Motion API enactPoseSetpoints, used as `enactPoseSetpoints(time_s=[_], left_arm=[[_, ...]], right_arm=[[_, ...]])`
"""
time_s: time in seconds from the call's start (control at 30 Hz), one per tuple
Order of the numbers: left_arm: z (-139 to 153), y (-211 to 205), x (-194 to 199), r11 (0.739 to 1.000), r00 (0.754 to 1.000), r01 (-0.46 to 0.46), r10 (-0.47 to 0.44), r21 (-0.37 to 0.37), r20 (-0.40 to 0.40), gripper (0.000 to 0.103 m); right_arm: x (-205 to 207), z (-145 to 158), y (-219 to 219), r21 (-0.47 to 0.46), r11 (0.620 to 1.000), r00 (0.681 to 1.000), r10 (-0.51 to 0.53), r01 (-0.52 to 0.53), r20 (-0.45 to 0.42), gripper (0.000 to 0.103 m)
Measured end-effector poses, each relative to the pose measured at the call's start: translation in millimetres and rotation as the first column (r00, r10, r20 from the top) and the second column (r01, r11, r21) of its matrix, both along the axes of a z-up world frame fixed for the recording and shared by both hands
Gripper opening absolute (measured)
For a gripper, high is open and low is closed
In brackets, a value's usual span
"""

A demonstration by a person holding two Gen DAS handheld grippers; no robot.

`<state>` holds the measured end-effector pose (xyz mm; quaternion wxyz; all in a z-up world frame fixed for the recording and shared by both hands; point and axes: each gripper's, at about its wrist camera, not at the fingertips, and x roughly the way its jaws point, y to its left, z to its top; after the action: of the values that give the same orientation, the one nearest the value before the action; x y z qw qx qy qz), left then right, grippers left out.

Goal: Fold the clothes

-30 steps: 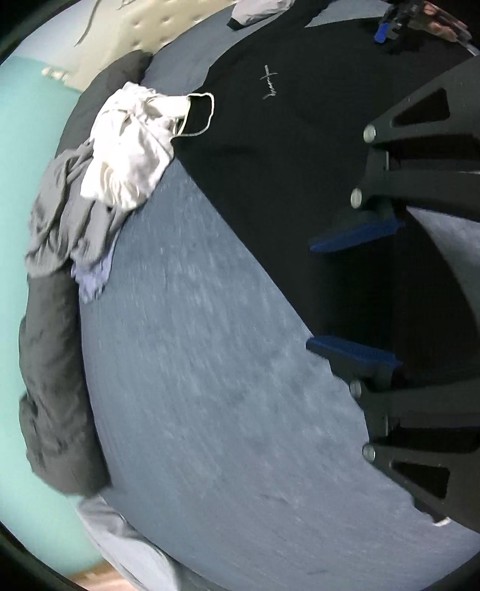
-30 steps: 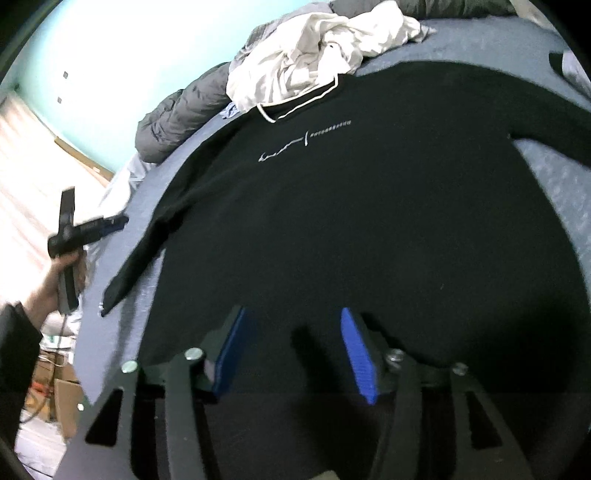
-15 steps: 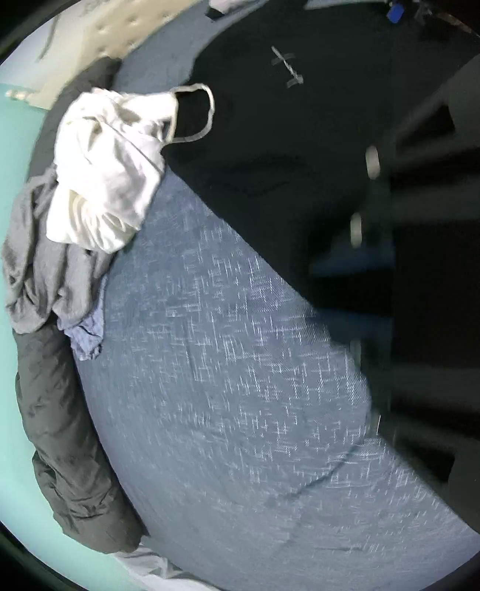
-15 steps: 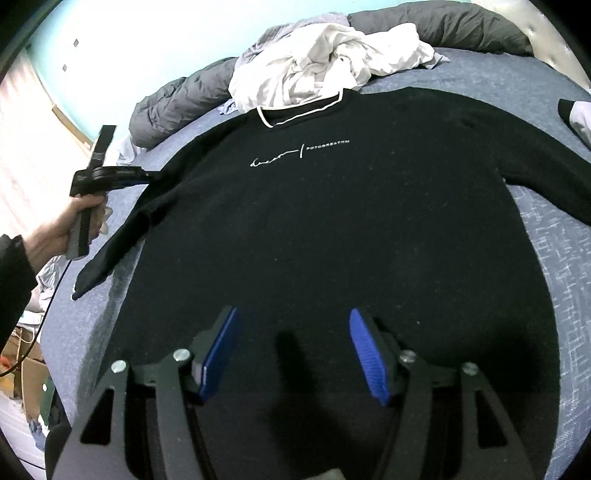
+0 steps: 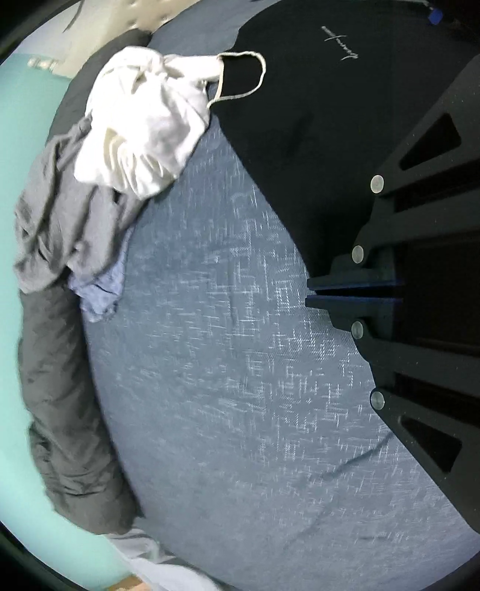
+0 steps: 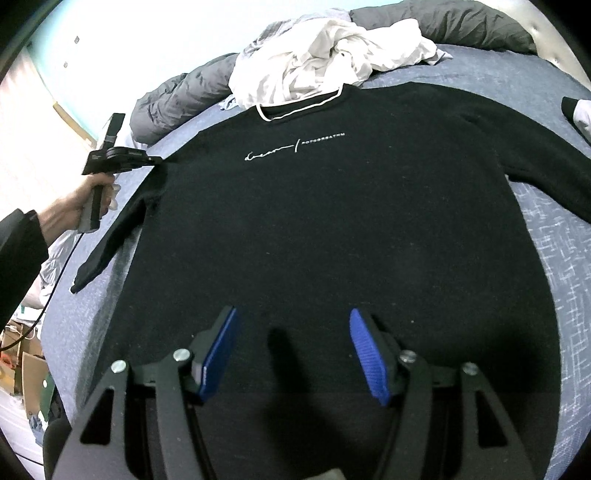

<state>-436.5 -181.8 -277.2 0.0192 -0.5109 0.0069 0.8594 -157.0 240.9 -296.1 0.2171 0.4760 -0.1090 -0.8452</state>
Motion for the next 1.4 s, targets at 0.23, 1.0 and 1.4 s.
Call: enactPoseSetpoints(time_s=[0.23,1.0,1.4], left_arm=[[1,10,0,0.999,1.000,-0.009,0.008,-0.052,-0.017,0.004],[-12,68,-30,1.000,1.000,-0.006,0.006,0.005,-0.025,0.005],[48,-42,115,0.999,0.997,-0.047,0.048,0.024,-0.054,0.049]], right_arm=[[4,1,3,-0.004,1.000,1.000,0.002,-0.002,-0.003,0.063],[6,6,15,-0.053,0.998,1.000,-0.024,0.024,0.005,0.063],[16,20,21,-0.096,0.993,0.995,-0.075,0.069,-0.059,0.063]])
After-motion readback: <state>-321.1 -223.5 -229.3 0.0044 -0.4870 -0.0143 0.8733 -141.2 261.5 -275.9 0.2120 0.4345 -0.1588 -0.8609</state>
